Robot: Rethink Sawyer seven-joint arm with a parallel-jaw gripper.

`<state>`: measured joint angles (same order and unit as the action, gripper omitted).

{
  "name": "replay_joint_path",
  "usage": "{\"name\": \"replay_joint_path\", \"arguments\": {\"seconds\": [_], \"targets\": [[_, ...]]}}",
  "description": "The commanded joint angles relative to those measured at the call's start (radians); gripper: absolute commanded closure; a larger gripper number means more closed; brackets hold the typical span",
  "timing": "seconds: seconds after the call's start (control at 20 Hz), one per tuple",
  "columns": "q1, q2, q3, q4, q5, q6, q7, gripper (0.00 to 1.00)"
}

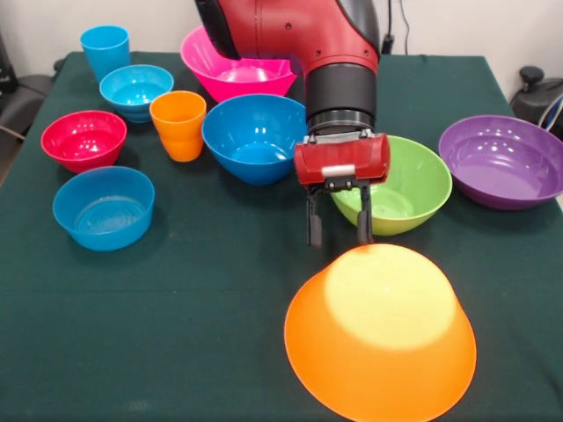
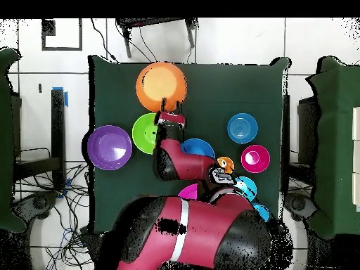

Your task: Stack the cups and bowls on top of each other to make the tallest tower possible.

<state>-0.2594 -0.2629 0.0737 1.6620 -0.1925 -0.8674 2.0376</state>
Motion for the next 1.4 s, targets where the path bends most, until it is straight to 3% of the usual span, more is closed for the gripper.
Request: {"name": "replay_joint_path", "arguments": {"seconds": [0.05, 0.75, 1.05, 1.4], "targets": [[0.032, 0.004, 0.056, -0.041, -0.024, 0.105, 0.135, 0.00], [0.094, -0.050, 0.009, 0.003, -0.008, 0.176, 0.095, 0.00], [0.133, -0.088, -0.010, 0.019, -0.027, 0.284, 0.062, 0.00], [0.200, -0.177, -0.069, 0.073, 0.024, 0.419, 0.046, 0.00]]}}
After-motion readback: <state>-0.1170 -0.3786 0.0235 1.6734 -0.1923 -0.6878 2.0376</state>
